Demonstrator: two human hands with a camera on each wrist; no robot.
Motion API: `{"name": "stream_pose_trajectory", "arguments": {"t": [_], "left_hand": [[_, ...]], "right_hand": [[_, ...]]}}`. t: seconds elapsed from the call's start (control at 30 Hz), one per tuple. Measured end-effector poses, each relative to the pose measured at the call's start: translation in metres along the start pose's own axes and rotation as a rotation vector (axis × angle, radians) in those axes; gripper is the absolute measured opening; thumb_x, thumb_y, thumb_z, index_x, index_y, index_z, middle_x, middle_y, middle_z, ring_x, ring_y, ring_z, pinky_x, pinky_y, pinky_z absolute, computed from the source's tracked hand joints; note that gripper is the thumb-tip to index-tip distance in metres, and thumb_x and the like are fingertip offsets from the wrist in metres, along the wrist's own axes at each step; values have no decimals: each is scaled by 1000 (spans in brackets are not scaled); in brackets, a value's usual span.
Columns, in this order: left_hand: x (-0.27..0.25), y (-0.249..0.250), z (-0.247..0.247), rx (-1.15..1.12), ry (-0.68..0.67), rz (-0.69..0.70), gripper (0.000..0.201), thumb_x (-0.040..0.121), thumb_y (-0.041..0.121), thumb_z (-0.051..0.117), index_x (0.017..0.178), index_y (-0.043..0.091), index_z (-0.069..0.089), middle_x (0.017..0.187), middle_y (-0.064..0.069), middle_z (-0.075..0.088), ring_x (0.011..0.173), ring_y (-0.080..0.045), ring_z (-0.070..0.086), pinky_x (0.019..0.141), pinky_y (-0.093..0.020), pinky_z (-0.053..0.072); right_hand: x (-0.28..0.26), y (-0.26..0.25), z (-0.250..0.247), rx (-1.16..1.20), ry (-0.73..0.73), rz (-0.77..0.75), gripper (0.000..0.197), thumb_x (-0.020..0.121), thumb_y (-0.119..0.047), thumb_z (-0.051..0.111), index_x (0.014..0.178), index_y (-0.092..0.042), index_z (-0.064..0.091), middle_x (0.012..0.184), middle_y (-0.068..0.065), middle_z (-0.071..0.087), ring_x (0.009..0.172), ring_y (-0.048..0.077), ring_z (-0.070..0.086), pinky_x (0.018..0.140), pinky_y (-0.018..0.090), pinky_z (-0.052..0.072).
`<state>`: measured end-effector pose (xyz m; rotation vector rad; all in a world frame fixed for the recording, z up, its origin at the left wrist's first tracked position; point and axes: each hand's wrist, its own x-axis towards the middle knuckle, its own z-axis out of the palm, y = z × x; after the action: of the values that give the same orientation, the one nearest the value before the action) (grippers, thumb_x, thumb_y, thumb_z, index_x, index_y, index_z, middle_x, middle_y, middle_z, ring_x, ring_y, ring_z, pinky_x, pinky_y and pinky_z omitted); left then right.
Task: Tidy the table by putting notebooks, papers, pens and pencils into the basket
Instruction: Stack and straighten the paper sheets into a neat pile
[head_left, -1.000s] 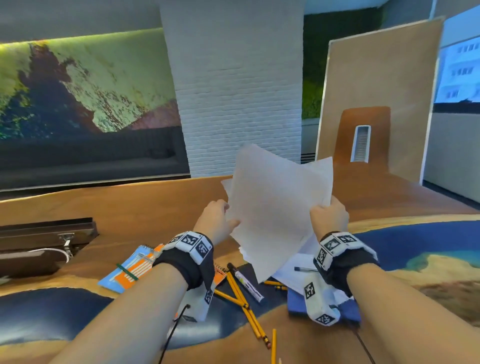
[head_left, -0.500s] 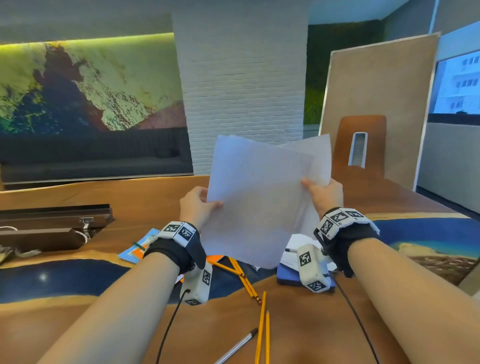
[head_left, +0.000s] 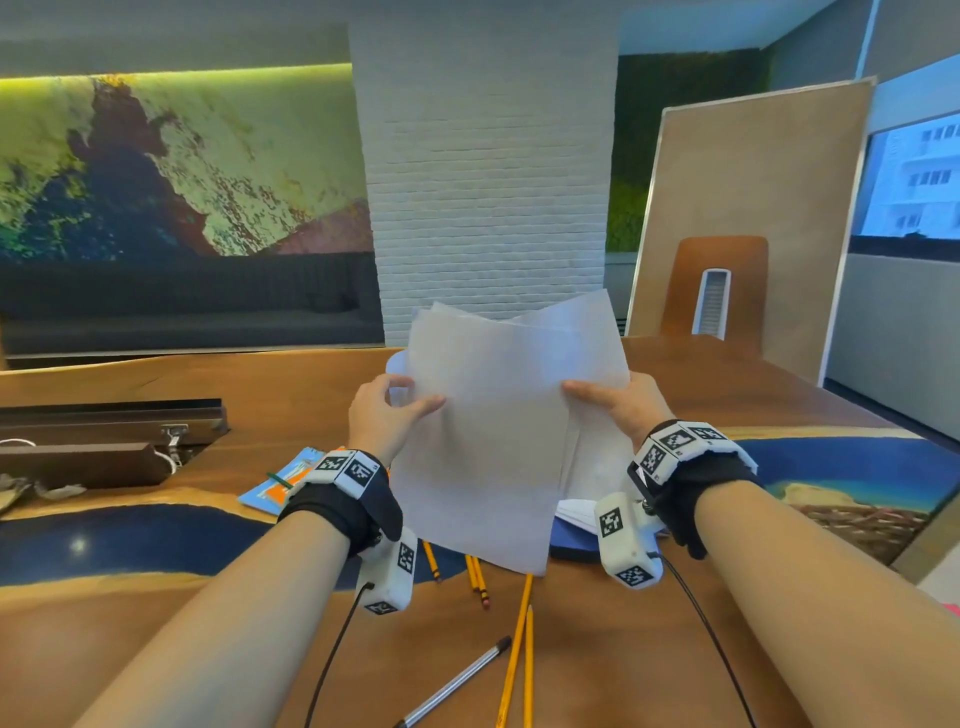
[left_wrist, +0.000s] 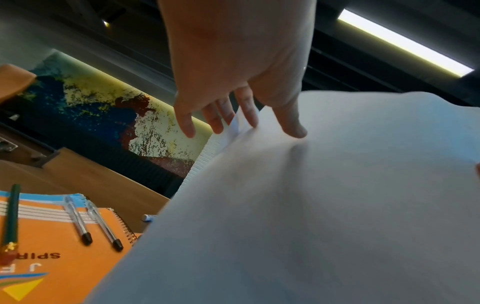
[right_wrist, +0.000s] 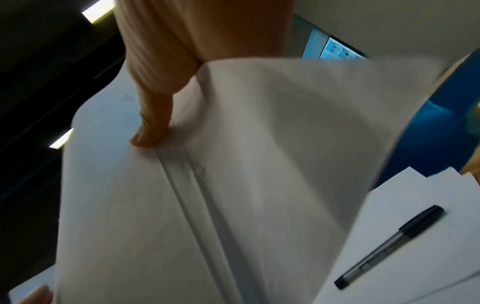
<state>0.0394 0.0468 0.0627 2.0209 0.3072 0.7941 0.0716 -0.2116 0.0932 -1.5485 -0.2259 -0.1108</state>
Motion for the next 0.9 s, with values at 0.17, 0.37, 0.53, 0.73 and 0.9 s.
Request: {"name": "stream_pose_trajectory", "arguments": {"t": [0.17, 0.37, 0.53, 0.73, 0.9], "left_hand": [[3, -1, -1, -70, -114, -180, 111, 35, 68, 80, 127, 14, 51, 128, -3, 54, 114, -23, 55, 97, -44, 48], [3, -6, -4, -166, -98, -175, 31, 67, 35, 83, 85, 17, 65, 102, -7, 69, 95, -27, 64, 85, -40, 52], [15, 1, -17, -119, 12, -5, 20, 80, 26, 73, 88, 8, 66, 110, -7, 62, 105, -29, 57, 86, -37, 46], [23, 36, -37, -40, -142, 230, 16, 87, 19, 66, 100, 10, 65, 131, 17, 37, 118, -3, 37, 93, -23, 31], [16, 61, -32, -160, -505, 201, 27, 92, 13, 59, 117, 22, 58, 121, 7, 58, 90, 3, 61, 73, -9, 49]], "right_hand": [[-2, -1, -4, -7, -88, 17, 29, 75, -5, 74, 102, -2, 64, 96, 12, 66, 76, 16, 63, 71, 25, 52], [-1, -2, -6, -78, -130, 17, 25, 82, -17, 69, 102, -5, 63, 101, 12, 65, 88, 23, 62, 78, 26, 50], [4, -8, -8, -127, -70, -12, 33, 89, -27, 61, 110, -1, 61, 109, 17, 64, 88, 24, 61, 85, 34, 50], [9, -31, -19, -422, -123, -3, 60, 88, -60, 41, 102, -6, 63, 114, 20, 63, 107, 33, 60, 101, 47, 43], [9, -53, -13, -446, -260, 99, 85, 75, -74, 46, 117, -2, 61, 115, 15, 63, 102, 31, 63, 96, 47, 48]]}}
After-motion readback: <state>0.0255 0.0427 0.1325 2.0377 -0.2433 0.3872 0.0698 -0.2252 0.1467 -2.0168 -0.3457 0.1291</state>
